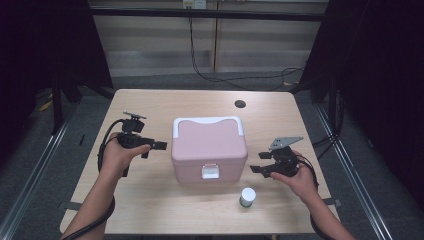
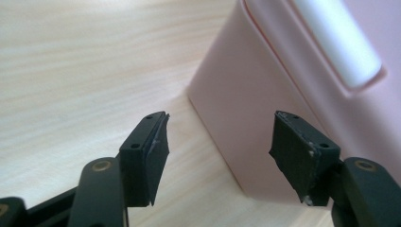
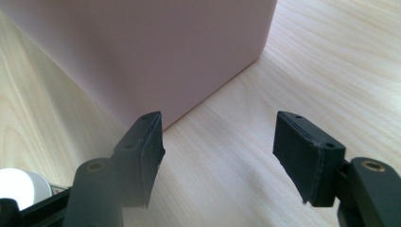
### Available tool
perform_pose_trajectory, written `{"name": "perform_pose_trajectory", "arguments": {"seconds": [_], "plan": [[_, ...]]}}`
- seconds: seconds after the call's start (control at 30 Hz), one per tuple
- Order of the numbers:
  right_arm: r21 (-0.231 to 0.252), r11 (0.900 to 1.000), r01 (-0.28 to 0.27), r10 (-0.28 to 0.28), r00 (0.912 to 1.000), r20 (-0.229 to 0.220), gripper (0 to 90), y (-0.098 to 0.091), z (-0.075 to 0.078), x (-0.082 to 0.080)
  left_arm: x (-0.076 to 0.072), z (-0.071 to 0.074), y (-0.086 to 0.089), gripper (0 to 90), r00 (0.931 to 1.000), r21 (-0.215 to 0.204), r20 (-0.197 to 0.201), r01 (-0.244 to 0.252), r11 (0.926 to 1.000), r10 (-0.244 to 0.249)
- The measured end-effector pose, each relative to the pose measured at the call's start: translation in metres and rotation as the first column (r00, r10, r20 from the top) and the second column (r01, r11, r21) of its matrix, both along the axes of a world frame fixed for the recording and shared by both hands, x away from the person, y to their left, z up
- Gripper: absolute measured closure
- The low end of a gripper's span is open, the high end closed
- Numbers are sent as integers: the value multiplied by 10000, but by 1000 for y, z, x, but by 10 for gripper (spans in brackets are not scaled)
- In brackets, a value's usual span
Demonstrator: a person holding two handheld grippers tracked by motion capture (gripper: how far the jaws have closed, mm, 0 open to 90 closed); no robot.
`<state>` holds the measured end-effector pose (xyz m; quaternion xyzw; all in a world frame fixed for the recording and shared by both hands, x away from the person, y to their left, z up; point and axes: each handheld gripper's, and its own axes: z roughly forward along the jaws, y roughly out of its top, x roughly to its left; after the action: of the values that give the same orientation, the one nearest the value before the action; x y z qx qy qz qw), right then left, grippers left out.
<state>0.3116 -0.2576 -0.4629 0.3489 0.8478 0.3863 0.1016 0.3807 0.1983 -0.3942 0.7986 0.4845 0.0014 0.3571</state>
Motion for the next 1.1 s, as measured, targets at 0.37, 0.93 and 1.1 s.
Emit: {"name": "perform_pose_trajectory", "arguments": {"seconds": [0.37,0.93,1.1], "plan": [[152,9996,247,-234,9965,-798,598,-3,21,2,11,18,-6,262,9999,-187,136,3,9998,0],[427,9989,210,-152,9913,-1306,900,3,71,14,28,30,-23,237,9998,-328,210,-6,9995,13],[273,9996,10,30,9893,-1459,900,10,81,17,33,32,-29,233,9998,-387,206,69,9992,-61]]}}
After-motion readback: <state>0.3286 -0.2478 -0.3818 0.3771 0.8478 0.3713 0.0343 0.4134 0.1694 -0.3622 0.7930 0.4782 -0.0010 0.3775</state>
